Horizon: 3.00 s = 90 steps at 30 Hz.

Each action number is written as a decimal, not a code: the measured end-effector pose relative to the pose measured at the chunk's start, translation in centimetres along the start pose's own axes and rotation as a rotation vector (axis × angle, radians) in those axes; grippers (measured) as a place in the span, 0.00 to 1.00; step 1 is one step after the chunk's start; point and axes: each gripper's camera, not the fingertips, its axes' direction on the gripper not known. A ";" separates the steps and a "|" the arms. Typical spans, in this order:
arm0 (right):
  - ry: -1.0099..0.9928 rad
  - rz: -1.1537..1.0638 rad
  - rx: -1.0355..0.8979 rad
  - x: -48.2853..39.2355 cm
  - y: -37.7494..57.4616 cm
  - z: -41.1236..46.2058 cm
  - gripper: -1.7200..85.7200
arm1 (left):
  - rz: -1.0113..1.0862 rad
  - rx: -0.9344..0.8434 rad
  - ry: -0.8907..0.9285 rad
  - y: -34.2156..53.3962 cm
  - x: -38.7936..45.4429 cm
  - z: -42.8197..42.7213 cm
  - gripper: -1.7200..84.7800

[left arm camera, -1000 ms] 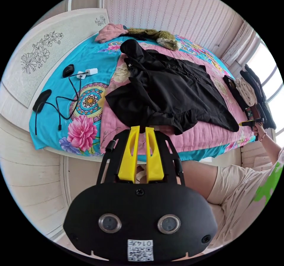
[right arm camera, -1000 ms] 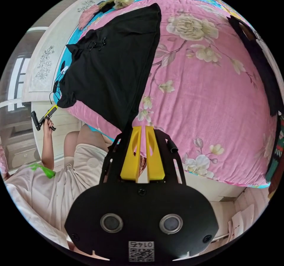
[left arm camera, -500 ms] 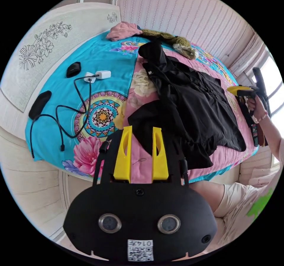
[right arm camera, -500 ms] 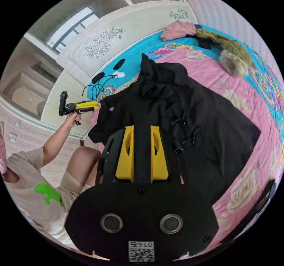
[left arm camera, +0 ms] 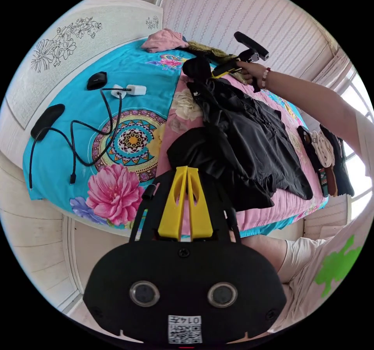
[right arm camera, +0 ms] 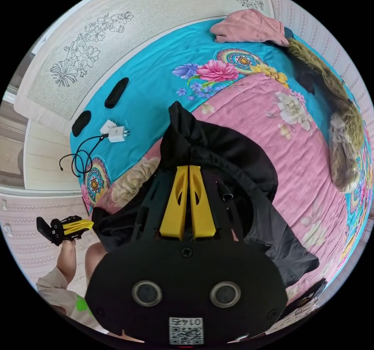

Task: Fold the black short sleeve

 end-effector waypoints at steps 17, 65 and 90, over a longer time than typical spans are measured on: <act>-0.089 -0.086 0.036 -2.8 -12.1 3.1 0.11 | -0.215 0.171 0.136 4.7 -6.4 -3.5 0.08; 0.195 -0.297 0.278 -10.9 -2.2 7.0 0.01 | 0.254 -0.215 0.120 -42.4 2.7 5.7 0.02; 0.118 -0.148 0.161 -5.6 10.0 3.3 0.01 | 0.467 0.056 0.173 -30.4 1.8 -6.3 0.07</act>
